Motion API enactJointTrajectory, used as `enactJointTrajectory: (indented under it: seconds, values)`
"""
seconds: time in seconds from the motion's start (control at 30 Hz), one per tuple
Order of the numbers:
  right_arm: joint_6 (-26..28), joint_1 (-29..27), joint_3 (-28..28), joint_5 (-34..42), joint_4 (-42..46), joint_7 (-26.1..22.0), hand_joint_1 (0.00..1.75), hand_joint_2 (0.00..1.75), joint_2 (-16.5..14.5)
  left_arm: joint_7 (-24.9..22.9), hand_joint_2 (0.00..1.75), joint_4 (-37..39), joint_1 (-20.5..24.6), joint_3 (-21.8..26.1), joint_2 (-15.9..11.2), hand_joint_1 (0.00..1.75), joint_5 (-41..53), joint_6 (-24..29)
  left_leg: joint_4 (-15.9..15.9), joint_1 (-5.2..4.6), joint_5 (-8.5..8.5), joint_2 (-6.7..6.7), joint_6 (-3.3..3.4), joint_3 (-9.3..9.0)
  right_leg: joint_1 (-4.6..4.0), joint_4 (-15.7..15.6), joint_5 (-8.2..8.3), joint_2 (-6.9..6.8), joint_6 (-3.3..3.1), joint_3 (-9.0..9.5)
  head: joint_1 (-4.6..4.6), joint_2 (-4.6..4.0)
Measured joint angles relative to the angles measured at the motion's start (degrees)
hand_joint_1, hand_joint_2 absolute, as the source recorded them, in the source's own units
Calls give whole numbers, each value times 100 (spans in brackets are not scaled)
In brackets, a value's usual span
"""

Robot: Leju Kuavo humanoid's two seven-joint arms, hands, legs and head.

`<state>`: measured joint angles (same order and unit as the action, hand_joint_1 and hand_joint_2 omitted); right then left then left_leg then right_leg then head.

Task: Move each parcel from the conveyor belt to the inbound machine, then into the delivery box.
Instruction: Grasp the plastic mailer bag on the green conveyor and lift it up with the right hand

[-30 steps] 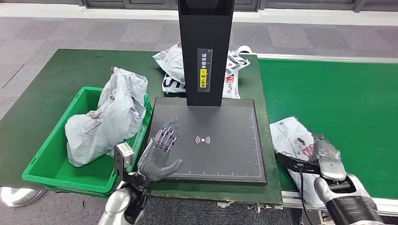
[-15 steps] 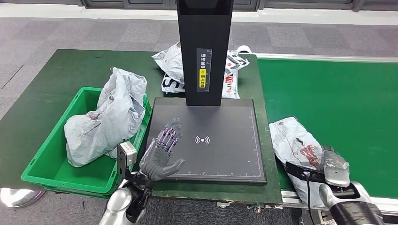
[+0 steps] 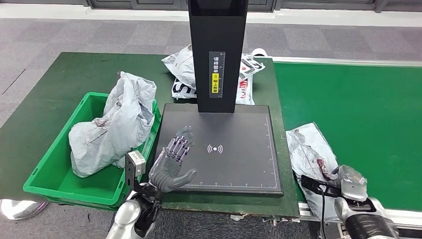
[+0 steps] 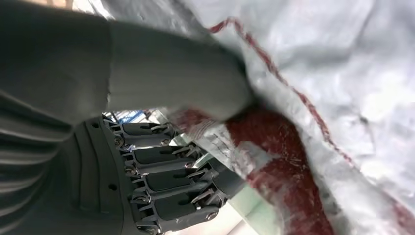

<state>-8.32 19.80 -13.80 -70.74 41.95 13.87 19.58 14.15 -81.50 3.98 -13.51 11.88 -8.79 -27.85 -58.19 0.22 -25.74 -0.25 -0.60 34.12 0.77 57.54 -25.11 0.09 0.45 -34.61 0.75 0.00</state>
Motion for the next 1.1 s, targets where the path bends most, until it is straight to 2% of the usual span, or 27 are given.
enactJointTrajectory:
  seconds: [0.43, 0.53, 0.63, 0.7, 0.9, 1.1]
  values:
    - [5, 112, 123, 30, -215, -321, 175, 175, -253, 34, 175, 1, -24, 10, -1, 0, 145, 114, 0, 0, 0, -1, 0, 1, 1, 0, -2, -1, 2, 2, 1, 0]
    - [187, 119, 188, 272, -213, -625, 175, 175, -315, 58, 175, -35, -90, 23, -1, 0, 187, 160, 1, 0, 0, -1, 0, 5, 0, 2, -1, 0, 2, 2, 2, 0]
    - [531, 134, 442, 1182, -65, -1362, 175, 175, -430, 61, 175, -180, -230, 66, 0, 0, 239, 204, 2, 0, -13, 28, -8, 40, -1, 4, -1, 29, -1, -1, 2, 0]
    - [536, 128, 658, 1894, 257, -1645, 175, 175, -565, 54, 175, -292, -304, 95, 2, 0, 274, 217, 2, -1, -27, 57, -14, 27, -5, 4, -3, 59, -5, -3, -1, 0]
    - [67, -237, 1328, 3765, 1665, -1928, 175, 175, -987, 73, 175, -490, -485, 152, 35, 0, 390, 348, 4, 2, -3, 26, -20, -3, -18, 8, -4, 23, -11, -8, 0, 0]
    - [17, -656, 1597, 4672, 2853, -2107, 175, 175, -1200, 181, 175, -580, -627, 190, 53, 0, 486, 477, 5, 2, -3, 23, -20, 19, -15, 11, -4, 21, -11, -32, -1, 0]
